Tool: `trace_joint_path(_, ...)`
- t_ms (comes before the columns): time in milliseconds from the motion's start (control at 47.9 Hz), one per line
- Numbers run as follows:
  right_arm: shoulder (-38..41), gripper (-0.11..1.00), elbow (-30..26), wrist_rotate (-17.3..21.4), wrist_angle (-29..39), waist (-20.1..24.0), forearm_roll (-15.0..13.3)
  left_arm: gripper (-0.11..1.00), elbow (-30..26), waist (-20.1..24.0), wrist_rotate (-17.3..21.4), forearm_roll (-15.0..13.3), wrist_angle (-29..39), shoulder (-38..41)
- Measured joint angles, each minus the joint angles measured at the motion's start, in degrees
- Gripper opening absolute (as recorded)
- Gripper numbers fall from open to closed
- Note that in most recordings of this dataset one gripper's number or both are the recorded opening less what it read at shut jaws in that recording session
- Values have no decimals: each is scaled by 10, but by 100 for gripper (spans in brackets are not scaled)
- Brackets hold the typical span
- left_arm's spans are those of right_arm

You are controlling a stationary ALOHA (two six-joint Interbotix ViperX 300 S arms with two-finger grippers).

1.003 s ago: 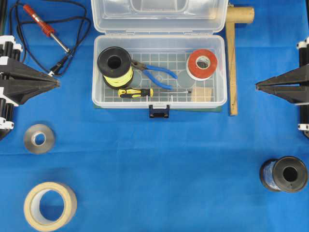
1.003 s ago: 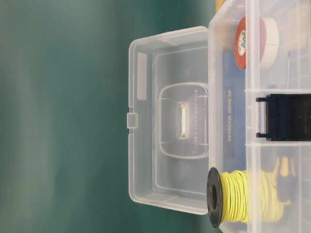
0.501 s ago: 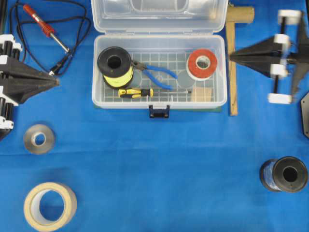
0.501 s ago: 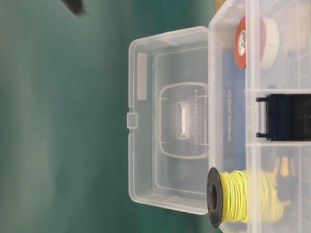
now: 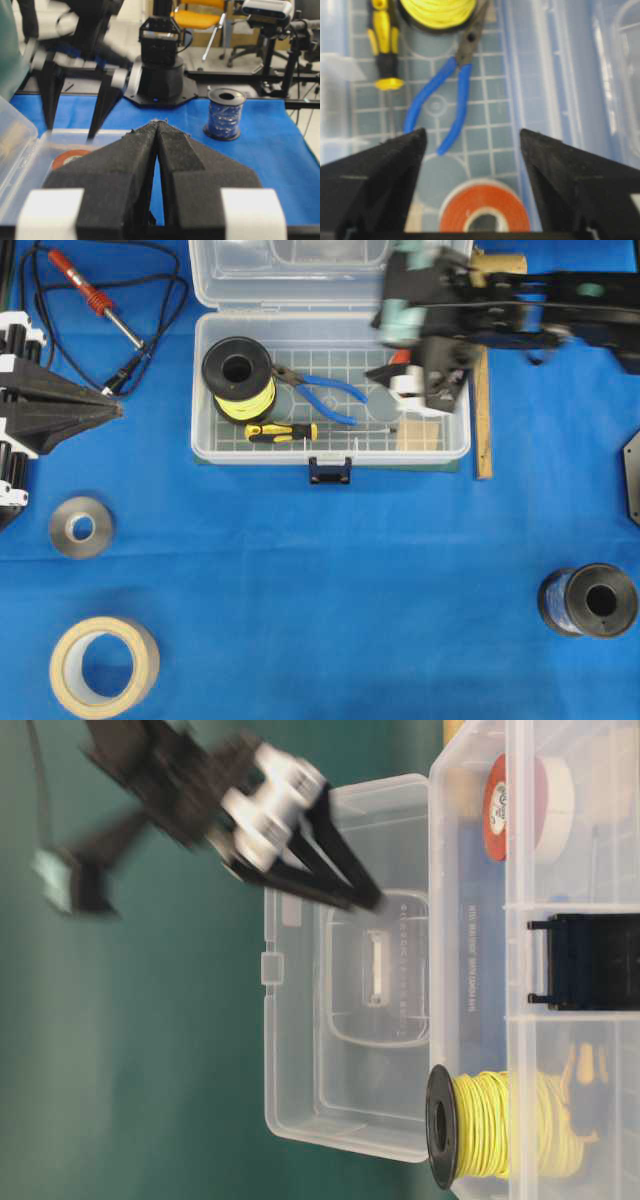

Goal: Pick the nipper from the toolbox among several items.
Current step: 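Lower the right gripper and close it on the blue-handled pliers, then lift the pliers out of the box and carry them toward the front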

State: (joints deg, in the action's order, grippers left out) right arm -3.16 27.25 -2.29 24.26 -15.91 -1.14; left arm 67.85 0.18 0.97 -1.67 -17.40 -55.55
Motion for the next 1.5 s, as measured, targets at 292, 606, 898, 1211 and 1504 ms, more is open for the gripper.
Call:
trace_joint_path(292, 163, 64, -80, -7, 27, -5, -1, 0, 4, 0, 0, -1, 0, 1)
trace_joint_path(606, 223, 48, -102, -11, 12, -11, -1, 0, 11, 0, 0, -1, 0, 1)
trace_joint_path(898, 222, 13, -103, -11, 4, -11, 2, 0, 16, 0, -2, -1, 4, 1)
trace_joint_path(1211, 95, 13, -95, 10, 18, -11, 3, 0, 17, 0, -3, -1, 7, 0)
trace_joint_path(1504, -31, 13, -57, 21, 40, 40, 3, 0, 18, 4, -4, -1, 11, -1)
